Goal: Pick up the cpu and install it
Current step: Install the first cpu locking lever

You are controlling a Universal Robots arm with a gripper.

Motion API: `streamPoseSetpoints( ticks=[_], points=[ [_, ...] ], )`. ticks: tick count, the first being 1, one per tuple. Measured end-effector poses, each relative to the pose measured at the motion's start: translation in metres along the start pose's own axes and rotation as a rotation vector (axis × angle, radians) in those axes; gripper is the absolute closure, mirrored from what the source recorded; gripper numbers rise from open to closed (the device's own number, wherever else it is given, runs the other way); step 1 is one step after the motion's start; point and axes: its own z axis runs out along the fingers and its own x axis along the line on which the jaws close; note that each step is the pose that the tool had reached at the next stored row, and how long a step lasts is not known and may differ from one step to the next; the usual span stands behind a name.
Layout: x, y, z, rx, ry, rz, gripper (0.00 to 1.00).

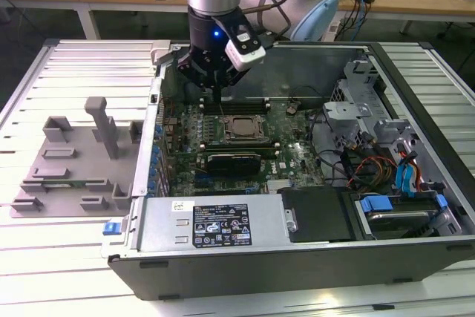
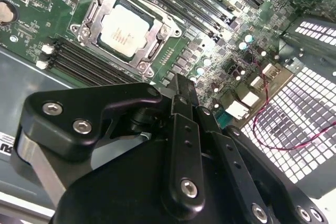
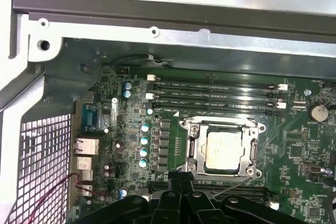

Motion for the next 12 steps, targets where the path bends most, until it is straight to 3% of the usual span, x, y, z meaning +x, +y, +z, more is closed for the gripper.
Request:
streamPoseSetpoints(
  ticks=[7,8,9,10,12],
  points=[
    [0.0063,0.0059,0.0051,-0.0023,0.0002,0.000,0.89],
    [0.0084,0.0069,0.0060,-0.0069,0.0002,0.000,0.89],
    [0.0123,0.0079,0.0075,-0.0197,-0.0007,0.000,0.89],
    [0.0151,0.0082,0.0078,-0.0486,-0.0024,0.001,0.89],
    [0.0175,0.0083,0.0084,-0.0875,-0.0047,0.002,0.89]
  ],
)
